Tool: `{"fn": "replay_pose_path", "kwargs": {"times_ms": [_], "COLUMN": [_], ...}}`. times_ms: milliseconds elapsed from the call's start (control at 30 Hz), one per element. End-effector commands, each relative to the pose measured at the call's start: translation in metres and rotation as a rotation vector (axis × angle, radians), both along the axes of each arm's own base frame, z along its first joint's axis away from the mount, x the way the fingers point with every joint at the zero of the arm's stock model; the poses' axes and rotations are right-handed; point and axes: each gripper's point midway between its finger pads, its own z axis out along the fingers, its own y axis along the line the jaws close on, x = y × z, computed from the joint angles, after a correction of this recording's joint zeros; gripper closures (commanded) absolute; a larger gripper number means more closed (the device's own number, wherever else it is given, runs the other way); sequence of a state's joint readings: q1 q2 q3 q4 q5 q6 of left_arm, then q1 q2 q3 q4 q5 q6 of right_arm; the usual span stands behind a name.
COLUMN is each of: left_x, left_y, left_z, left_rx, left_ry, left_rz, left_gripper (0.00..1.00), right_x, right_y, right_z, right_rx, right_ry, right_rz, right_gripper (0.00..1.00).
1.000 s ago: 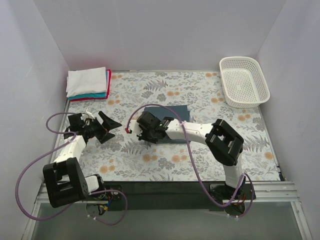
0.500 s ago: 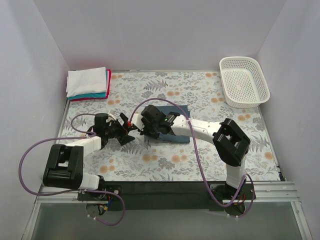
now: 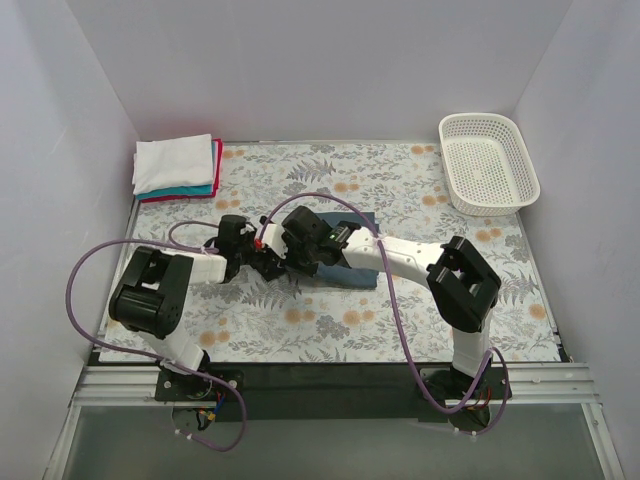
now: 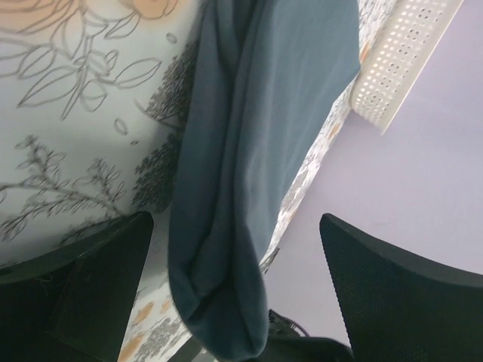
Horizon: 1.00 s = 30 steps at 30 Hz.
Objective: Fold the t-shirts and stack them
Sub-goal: Neatly place the folded tshirt to the corner
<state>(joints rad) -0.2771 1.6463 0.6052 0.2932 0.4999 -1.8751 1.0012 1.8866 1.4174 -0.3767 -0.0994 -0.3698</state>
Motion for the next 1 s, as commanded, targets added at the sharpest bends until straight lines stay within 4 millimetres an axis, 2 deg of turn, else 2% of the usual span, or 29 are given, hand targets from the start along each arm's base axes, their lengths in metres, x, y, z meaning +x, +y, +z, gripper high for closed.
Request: {"fn": "replay_pose_path", "kwargs": {"times_ms": [0,67,167,267,300,367,400,567,667,767,967], "left_x": [0.012,0.013,0.025,0.042,0.046,0.051,0.05,0.054,0.057,0.061,0.08], "left_y": [0.001,0.0,0.008,0.011,0.015,0.017,0.018,0.013,0.011,0.01,0.011], "left_z": [-0.015,-0.024,-0.036,-0.031,-0.035,-0.038,-0.044,-0.049,-0.052,-0.054,-0.052], "left_rx": [0.028,0.038,0.127,0.165,0.197,0.224,0.236,0.213,0.208,0.211,0.258], "left_ry": [0.045,0.058,0.096,0.09,0.11,0.124,0.137,0.141,0.139,0.139,0.122], "left_rz": [0.079,0.067,0.106,0.143,0.162,0.169,0.164,0.155,0.154,0.159,0.179], "left_gripper": [0.06,0.06,0.21,0.3,0.43,0.53,0.53,0.44,0.42,0.42,0.5], "right_x": [0.006,0.008,0.016,0.024,0.027,0.028,0.03,0.028,0.026,0.027,0.032], "right_y": [0.009,0.01,0.008,0.007,0.009,0.01,0.01,0.013,0.014,0.016,0.021], "right_z": [0.029,0.032,0.034,0.036,0.038,0.04,0.042,0.044,0.046,0.047,0.047], "right_rx": [0.074,0.085,0.091,0.11,0.122,0.129,0.131,0.147,0.156,0.163,0.174], "right_ry": [-0.012,-0.005,-0.002,0.024,0.033,0.035,0.032,0.047,0.058,0.068,0.073], "right_rz": [-0.004,-0.018,-0.051,-0.089,-0.091,-0.093,-0.093,-0.081,-0.078,-0.084,-0.115], "right_gripper": [0.99,0.99,0.99,0.99,0.99,0.99,0.99,0.99,0.99,0.99,0.99]}}
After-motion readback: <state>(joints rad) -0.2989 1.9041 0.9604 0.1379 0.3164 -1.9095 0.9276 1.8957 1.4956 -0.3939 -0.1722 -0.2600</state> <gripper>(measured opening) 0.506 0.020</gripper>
